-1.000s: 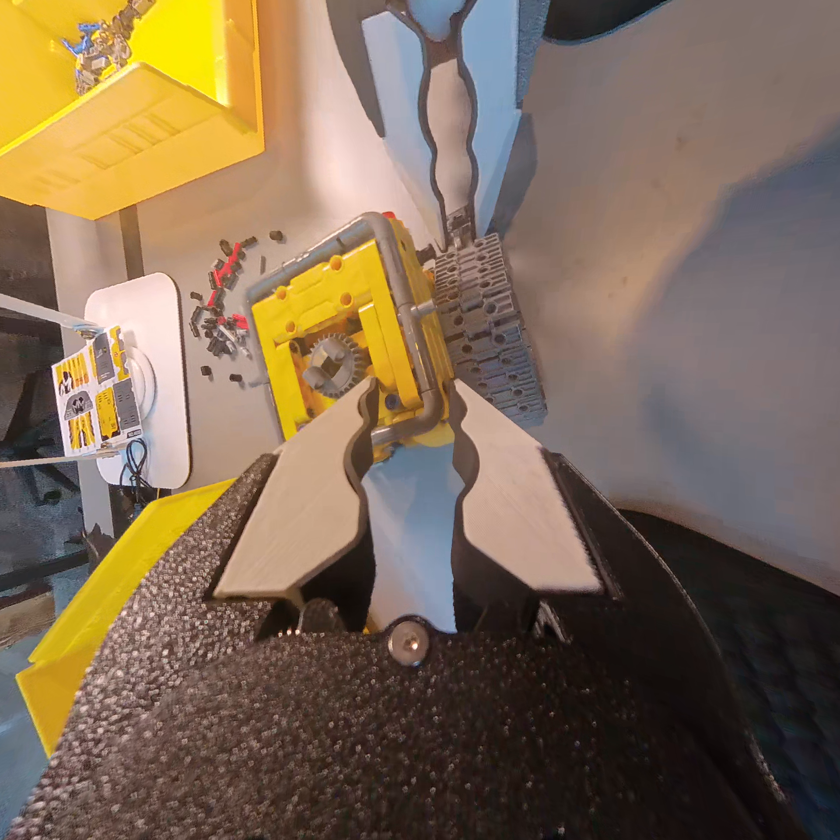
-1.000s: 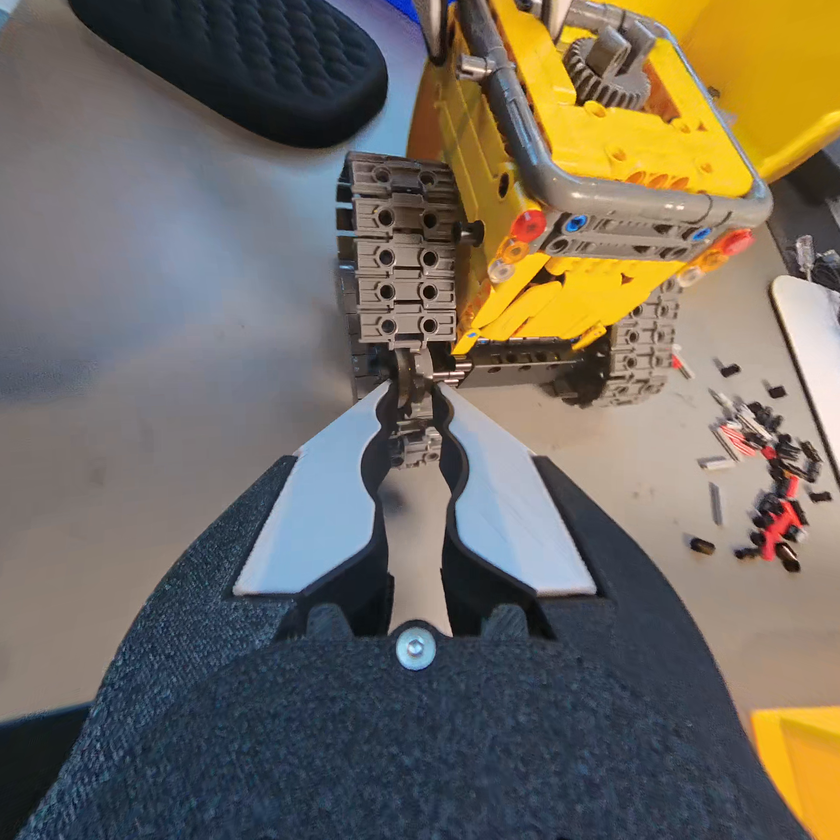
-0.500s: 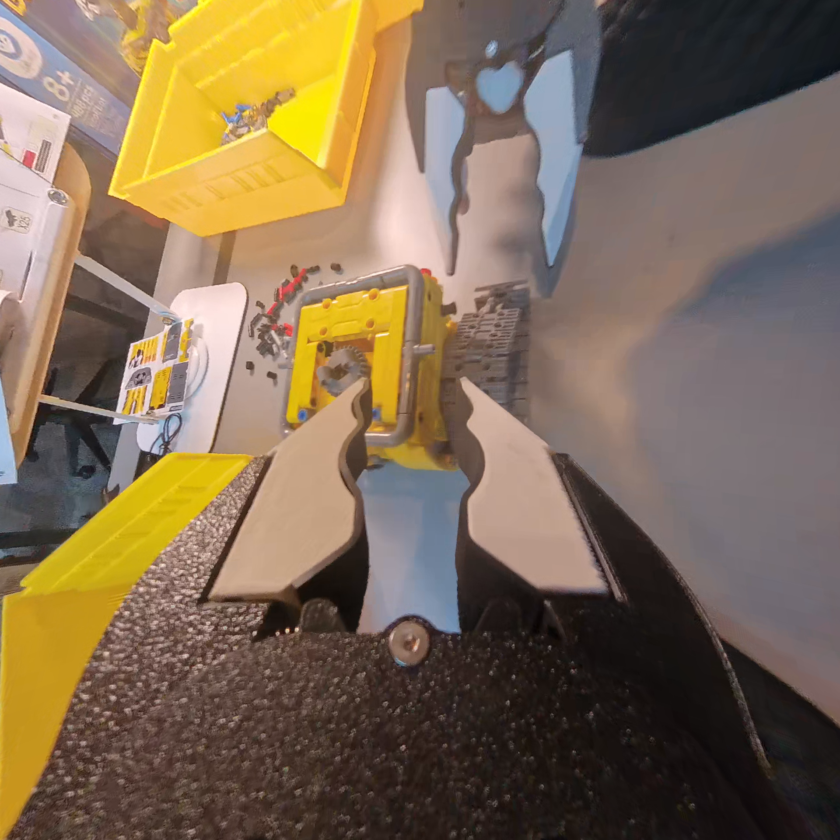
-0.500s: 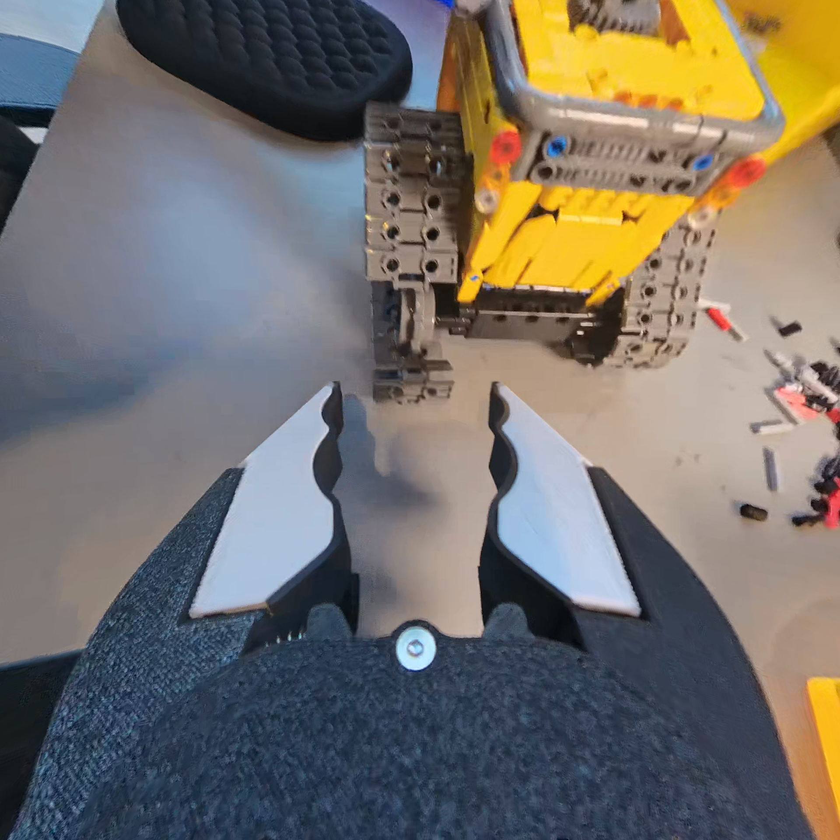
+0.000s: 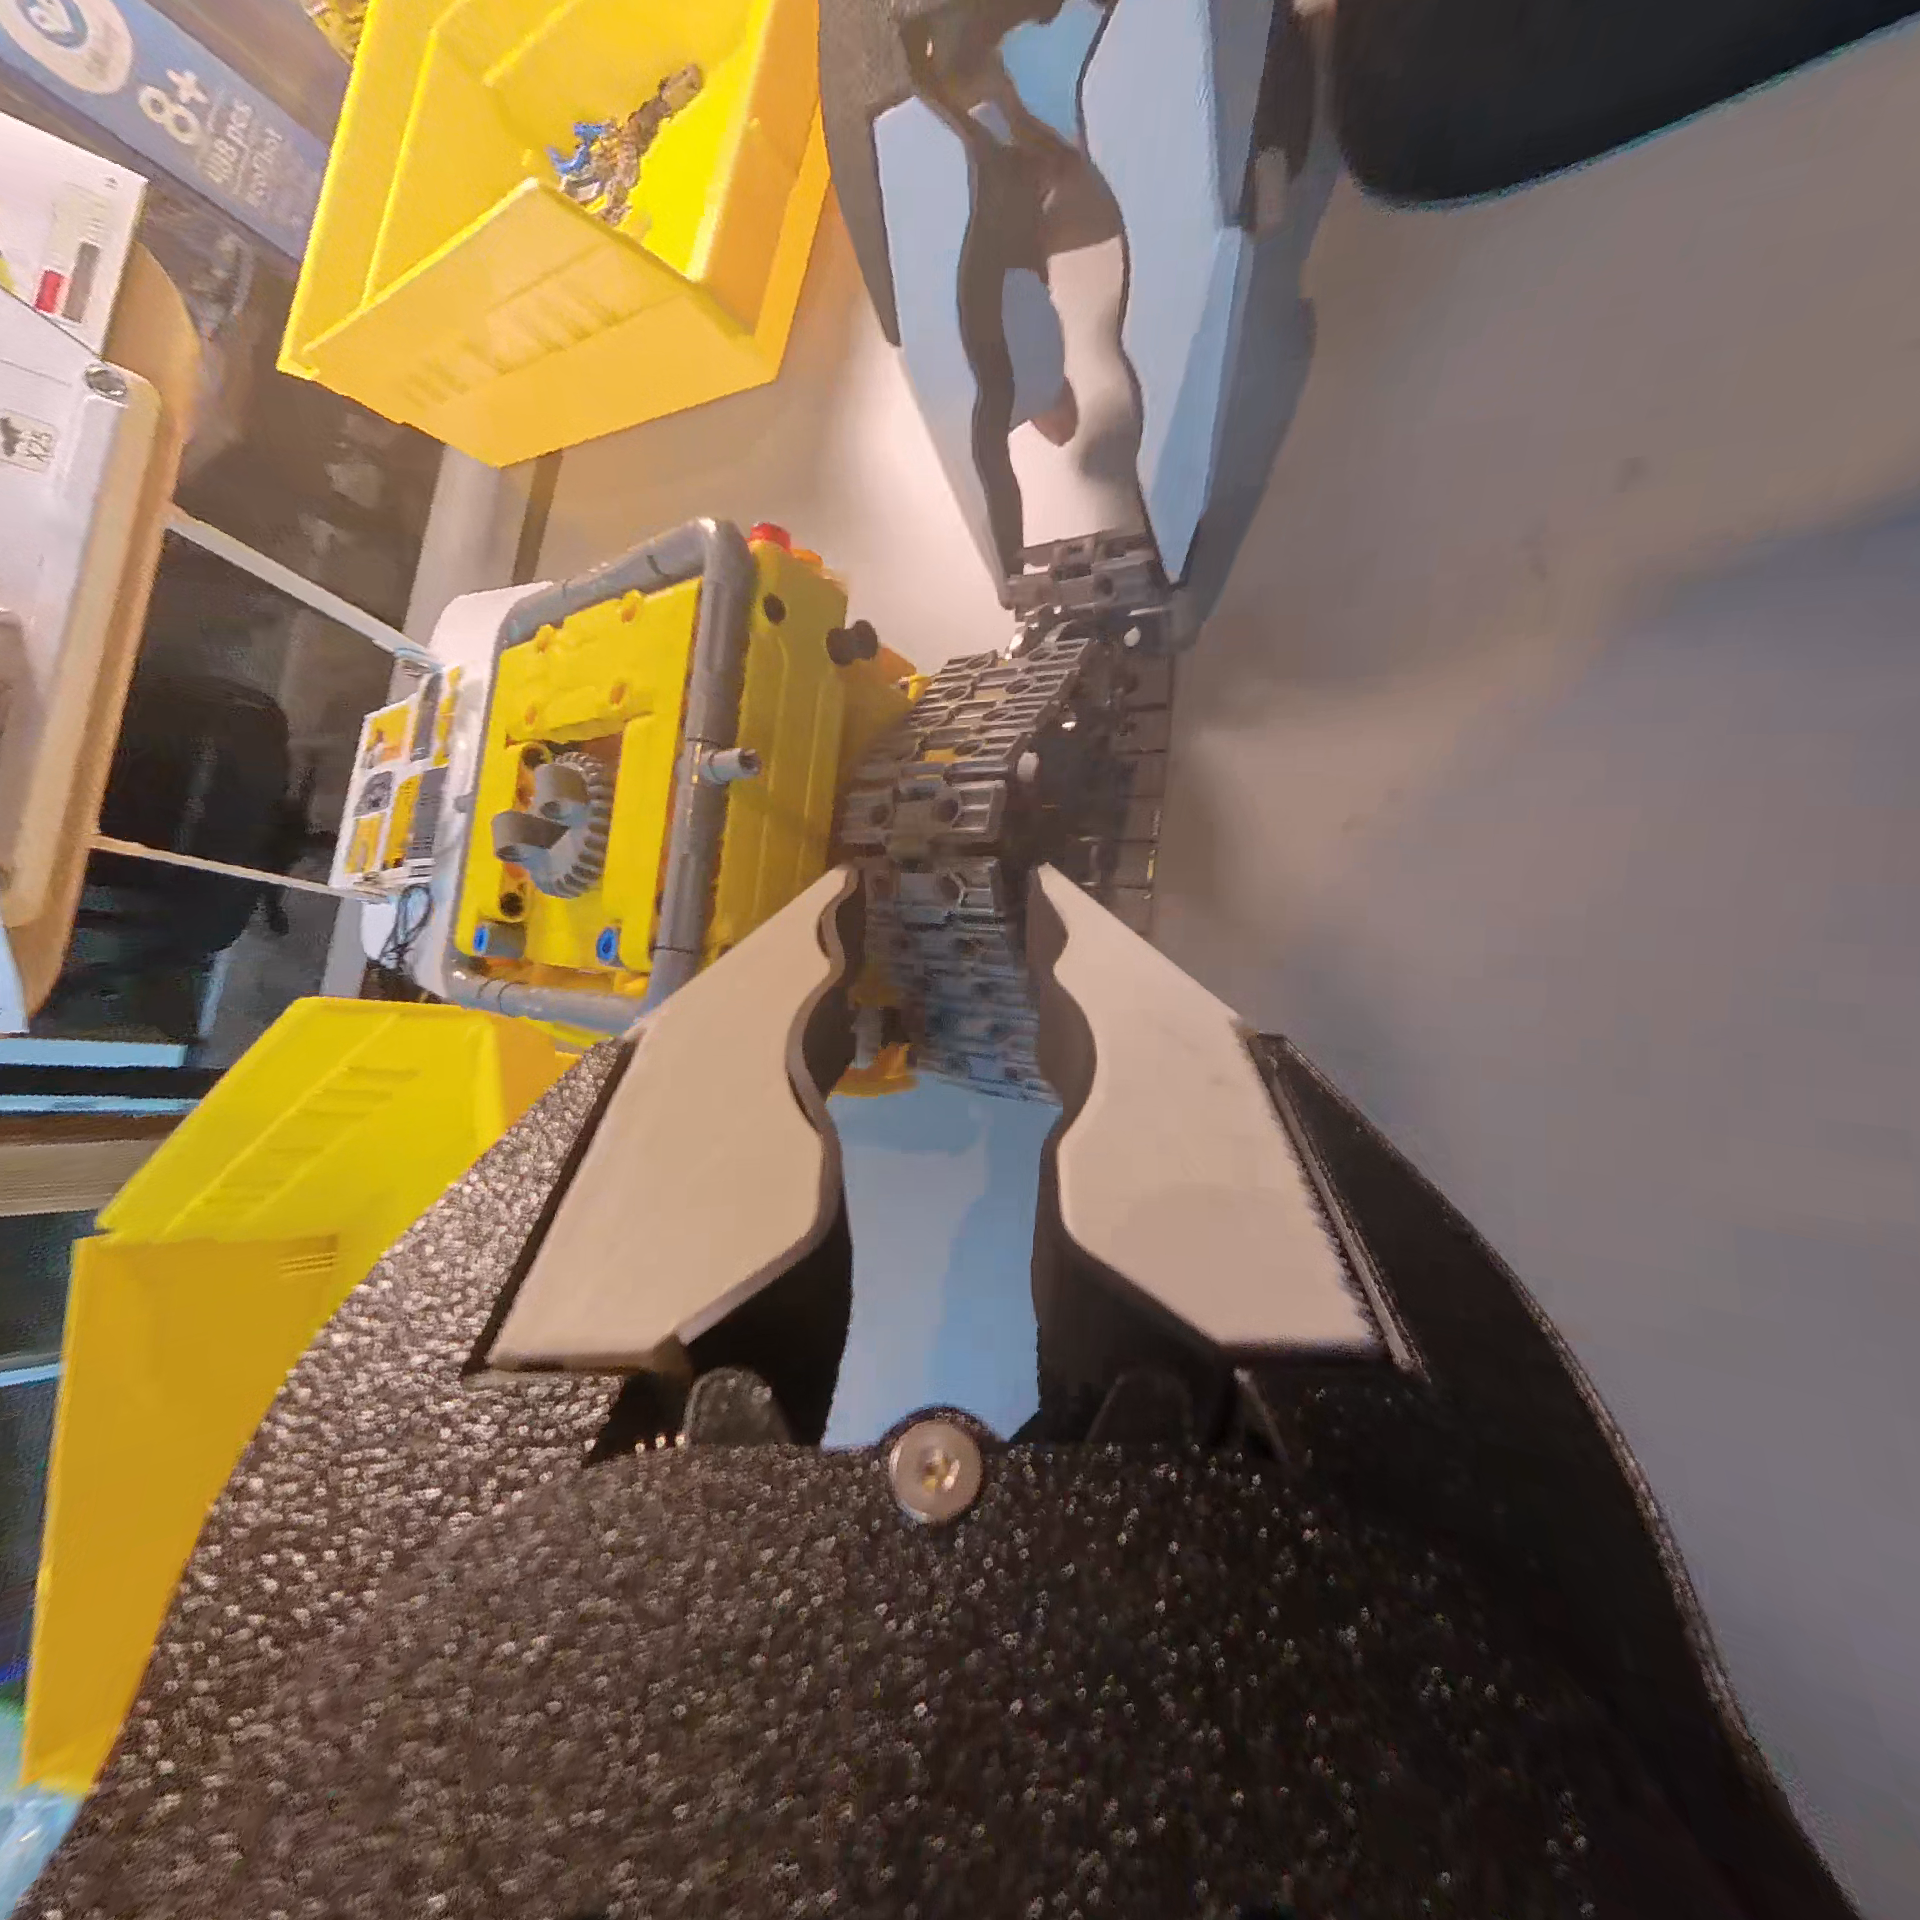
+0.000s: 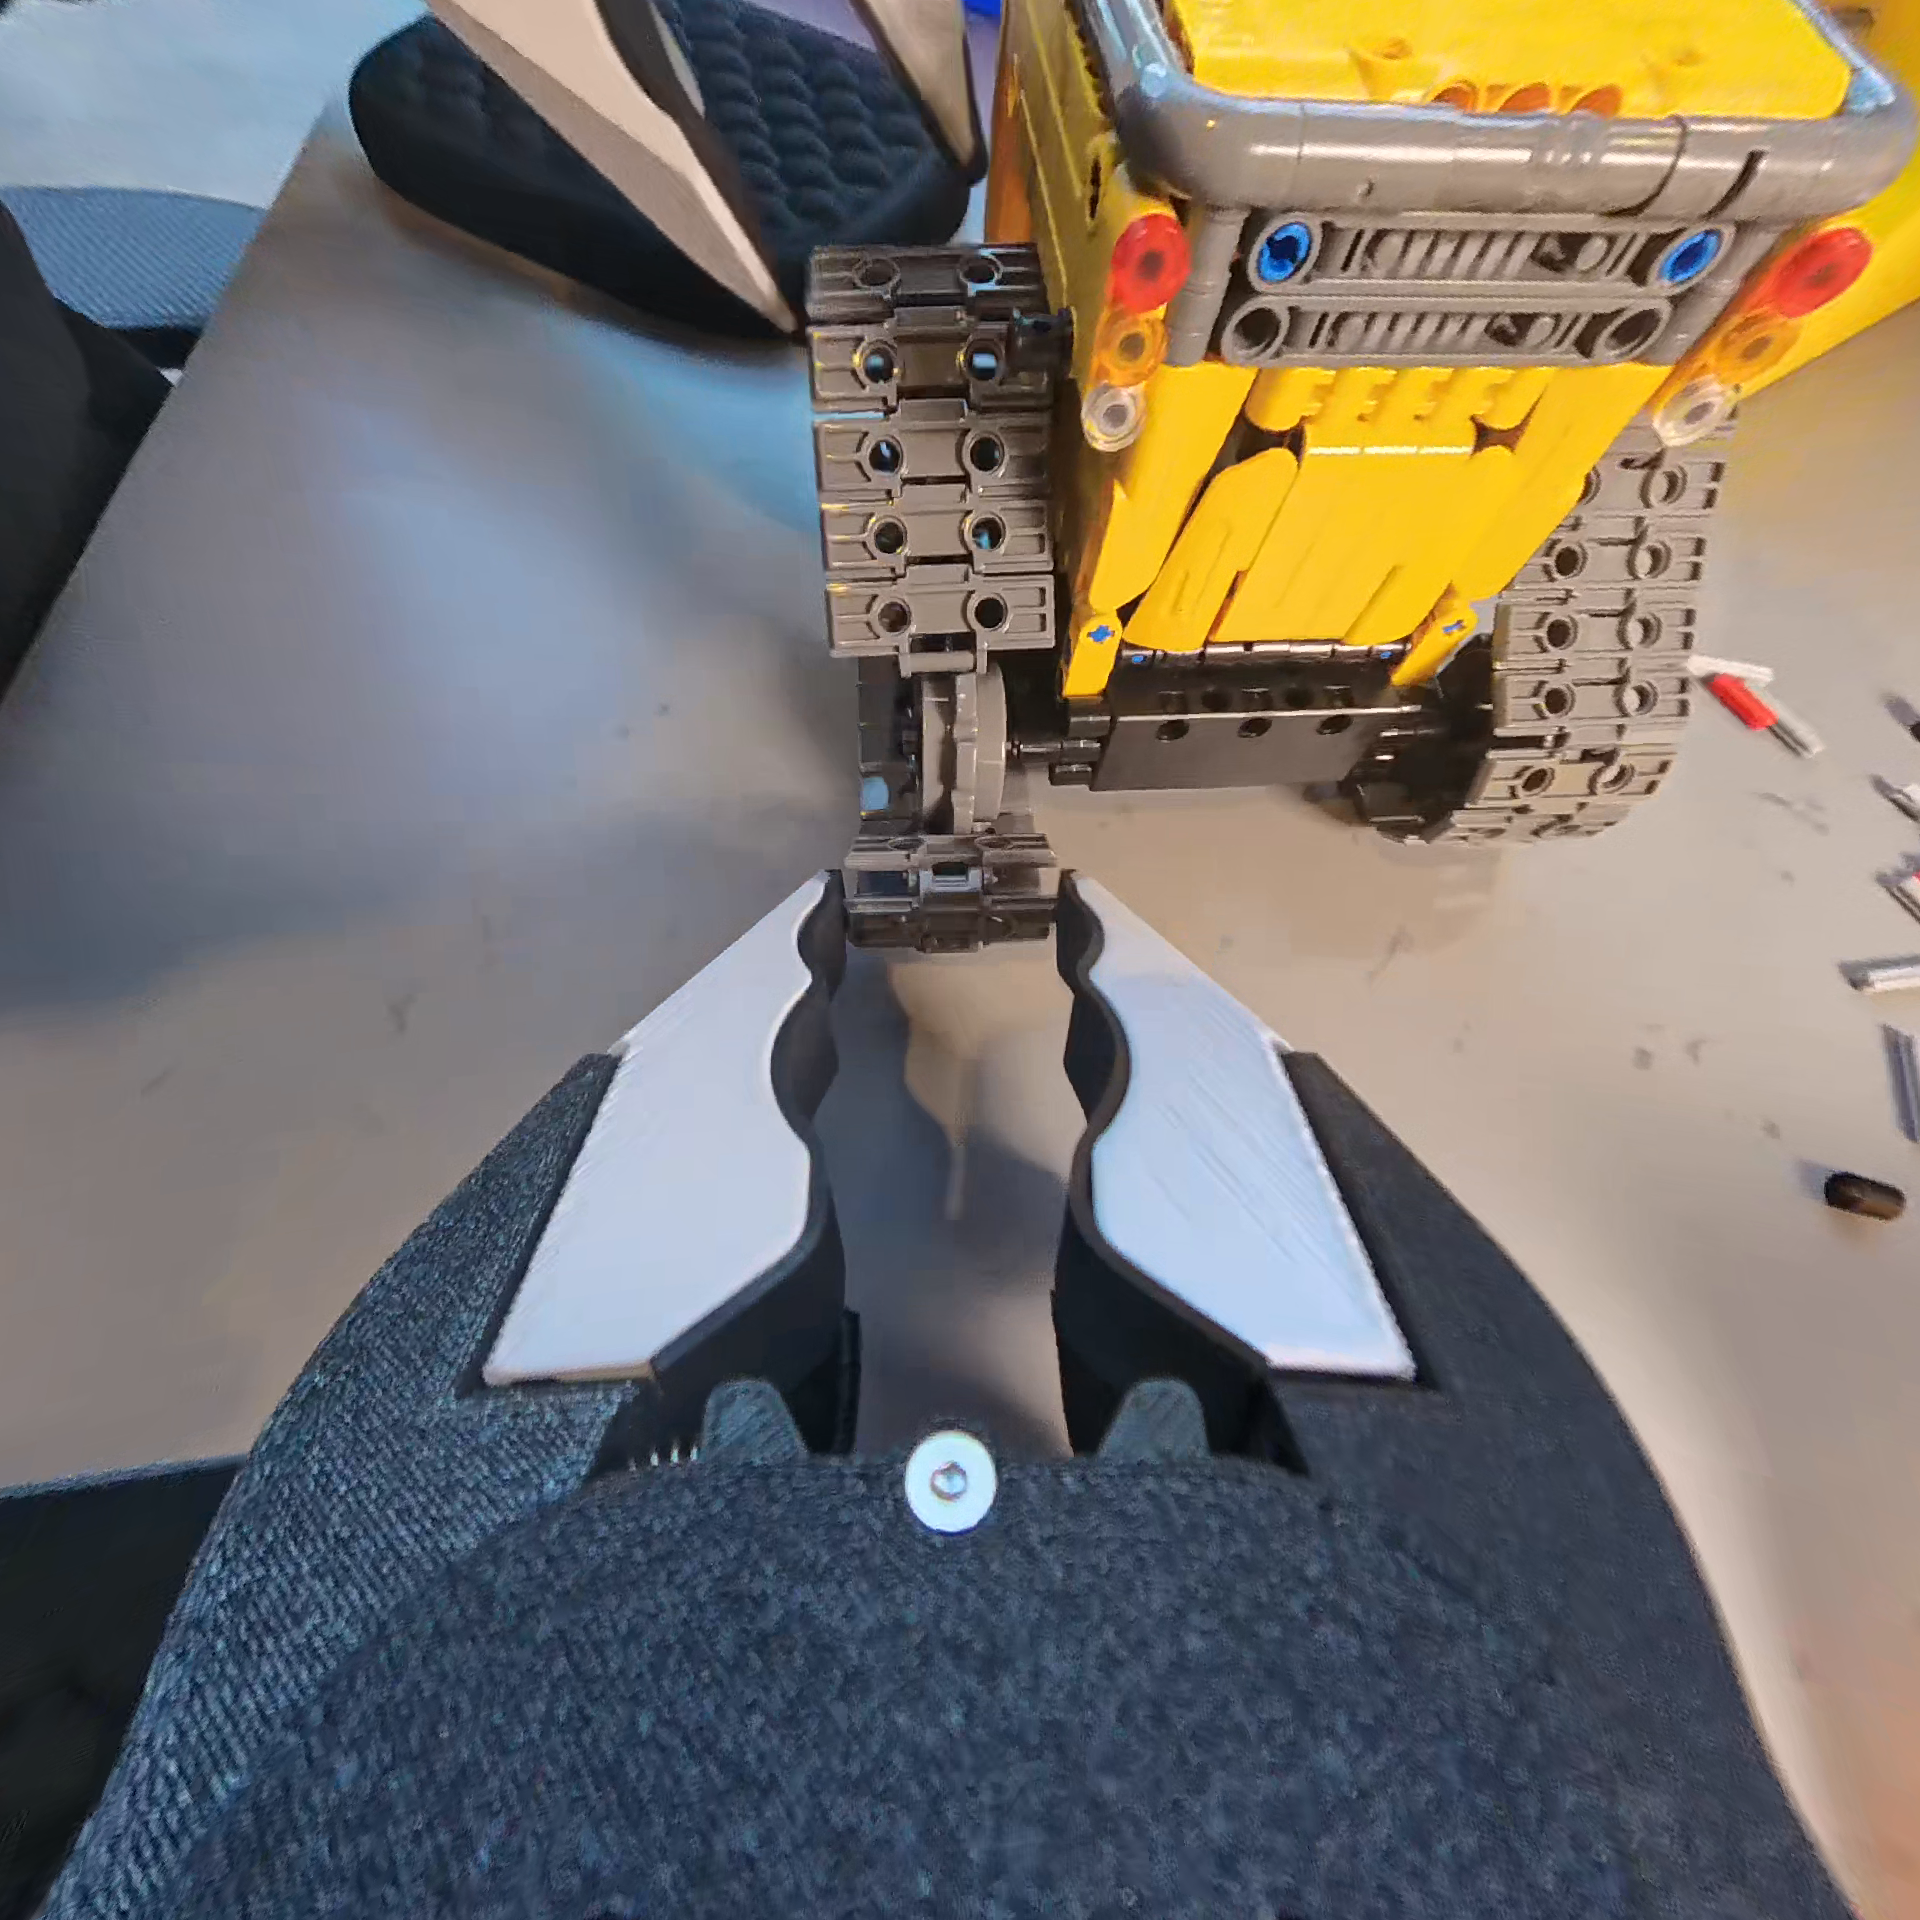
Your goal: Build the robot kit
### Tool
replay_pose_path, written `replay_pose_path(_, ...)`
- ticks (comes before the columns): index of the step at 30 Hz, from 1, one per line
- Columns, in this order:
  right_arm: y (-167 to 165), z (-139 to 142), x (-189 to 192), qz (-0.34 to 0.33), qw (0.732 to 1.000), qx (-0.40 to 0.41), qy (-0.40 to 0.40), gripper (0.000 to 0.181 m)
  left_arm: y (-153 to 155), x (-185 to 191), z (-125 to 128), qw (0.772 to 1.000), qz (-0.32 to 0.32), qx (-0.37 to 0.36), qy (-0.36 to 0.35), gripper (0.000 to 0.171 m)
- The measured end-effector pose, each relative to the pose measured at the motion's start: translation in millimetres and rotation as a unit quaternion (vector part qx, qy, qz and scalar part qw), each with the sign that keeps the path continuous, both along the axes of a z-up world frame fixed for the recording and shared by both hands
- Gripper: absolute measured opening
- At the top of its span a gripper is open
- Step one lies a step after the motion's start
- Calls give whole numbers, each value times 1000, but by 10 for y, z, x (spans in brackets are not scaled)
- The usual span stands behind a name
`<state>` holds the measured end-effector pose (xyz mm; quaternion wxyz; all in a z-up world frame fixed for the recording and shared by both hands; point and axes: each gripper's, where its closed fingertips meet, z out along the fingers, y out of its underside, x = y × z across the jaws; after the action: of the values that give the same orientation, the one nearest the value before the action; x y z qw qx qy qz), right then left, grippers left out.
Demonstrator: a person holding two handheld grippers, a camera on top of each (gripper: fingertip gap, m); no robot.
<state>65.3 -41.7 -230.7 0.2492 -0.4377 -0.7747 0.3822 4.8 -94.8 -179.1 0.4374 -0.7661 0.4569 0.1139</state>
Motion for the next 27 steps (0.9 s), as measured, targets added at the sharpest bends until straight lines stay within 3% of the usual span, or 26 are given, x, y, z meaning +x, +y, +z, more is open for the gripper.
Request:
replay_pose_path(5,117,-151,147,-4,997,62,-53,40,82,3,-107,1000,6,-4,25,29)
replay_pose_path(12,87,-111,71,10,996,77,-53,42,91,12,-101,1000,5,1,10,28)
replay_pose_path(16,79,-33,59,8,999,43,-30,41,94,13,-96,1000,7,7,17,29)
replay_pose_path(20,66,225,-7,-9,999,-15,31,41,97,37,-97,1000,2,8,17,28)
replay_pose_path(27,-103,270,-190,-15,998,-4,55,41,137,26,-86,1000,8,16,25,26)
